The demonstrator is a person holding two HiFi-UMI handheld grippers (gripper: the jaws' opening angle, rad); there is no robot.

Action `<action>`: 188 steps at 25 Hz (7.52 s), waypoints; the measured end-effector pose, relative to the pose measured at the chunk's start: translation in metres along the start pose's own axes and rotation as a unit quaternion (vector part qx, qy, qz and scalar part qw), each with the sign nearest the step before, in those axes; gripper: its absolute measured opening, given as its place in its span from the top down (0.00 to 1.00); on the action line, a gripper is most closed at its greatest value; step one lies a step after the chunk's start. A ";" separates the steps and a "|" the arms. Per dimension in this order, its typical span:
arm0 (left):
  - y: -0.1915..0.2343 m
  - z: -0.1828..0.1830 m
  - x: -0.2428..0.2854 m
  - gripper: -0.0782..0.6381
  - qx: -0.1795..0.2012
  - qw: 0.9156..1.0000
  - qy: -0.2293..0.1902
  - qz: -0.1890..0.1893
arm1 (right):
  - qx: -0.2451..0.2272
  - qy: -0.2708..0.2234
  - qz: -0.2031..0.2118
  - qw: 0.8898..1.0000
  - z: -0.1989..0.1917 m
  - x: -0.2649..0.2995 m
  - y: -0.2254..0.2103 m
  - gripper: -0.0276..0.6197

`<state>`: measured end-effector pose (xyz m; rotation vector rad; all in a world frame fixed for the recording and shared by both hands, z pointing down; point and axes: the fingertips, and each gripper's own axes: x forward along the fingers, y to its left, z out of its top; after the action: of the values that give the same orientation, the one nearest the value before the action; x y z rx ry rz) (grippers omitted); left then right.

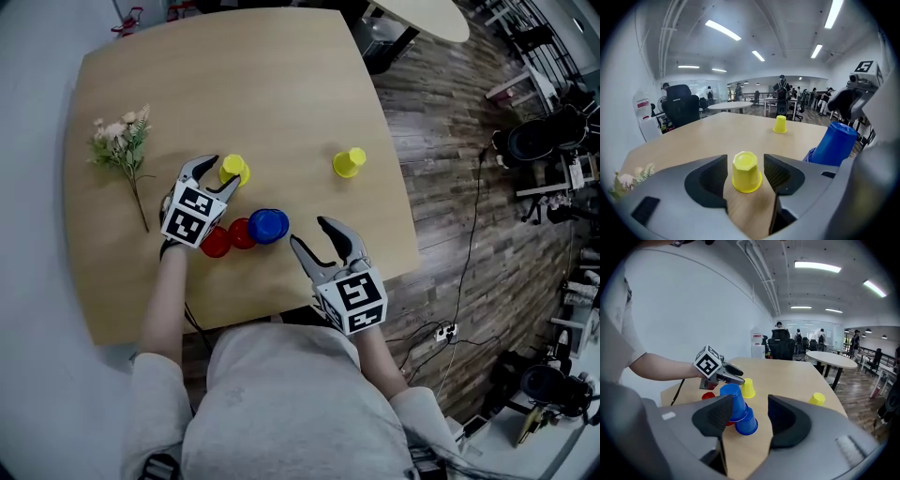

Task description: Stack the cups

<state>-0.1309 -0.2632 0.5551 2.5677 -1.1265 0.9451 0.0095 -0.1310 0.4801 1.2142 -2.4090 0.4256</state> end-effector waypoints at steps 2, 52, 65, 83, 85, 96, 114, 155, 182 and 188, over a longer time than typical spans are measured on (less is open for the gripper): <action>-0.002 -0.007 0.008 0.57 0.004 1.000 0.022 -0.006 | 0.008 0.000 -0.009 1.000 -0.002 -0.005 -0.004 0.58; -0.093 -0.017 -0.114 0.59 -0.055 0.998 0.025 0.022 | -0.013 -0.026 0.061 0.998 0.018 0.016 -0.014 0.94; -0.087 -0.011 -0.140 0.58 -0.113 0.992 -0.040 0.036 | 0.003 -0.050 0.008 0.999 0.037 0.007 -0.071 0.94; -0.080 -0.028 -0.190 0.88 -0.216 0.953 -0.135 0.163 | 0.027 0.026 -0.087 0.995 -0.003 0.043 -0.213 0.81; -0.082 -0.033 -0.193 0.88 -0.225 0.950 -0.132 0.171 | 0.034 0.042 -0.086 0.995 -0.018 0.052 -0.218 0.76; -0.088 -0.048 -0.208 0.88 -0.253 0.937 -0.117 0.210 | 0.066 0.090 -0.108 0.988 -0.065 0.089 -0.242 0.58; -0.068 -0.032 -0.197 0.88 -0.220 0.950 -0.132 0.179 | 0.024 0.004 -0.043 0.999 -0.015 0.044 -0.162 0.62; -0.035 -0.039 -0.219 0.87 -0.200 0.959 -0.176 0.096 | -0.060 0.053 0.111 0.991 0.064 0.027 0.080 0.62; -0.015 -0.037 -0.222 0.87 -0.177 0.962 -0.193 0.074 | -0.056 -0.012 0.099 0.993 0.080 0.023 0.081 0.57; -0.018 -0.012 -0.234 0.88 -0.154 0.959 -0.216 0.103 | -0.045 -0.080 0.085 0.992 0.099 -0.005 0.069 0.77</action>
<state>-0.2434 -0.1060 0.4215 2.4854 -1.5366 0.2037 -0.0657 -0.1314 0.3850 1.0456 -2.6497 0.2740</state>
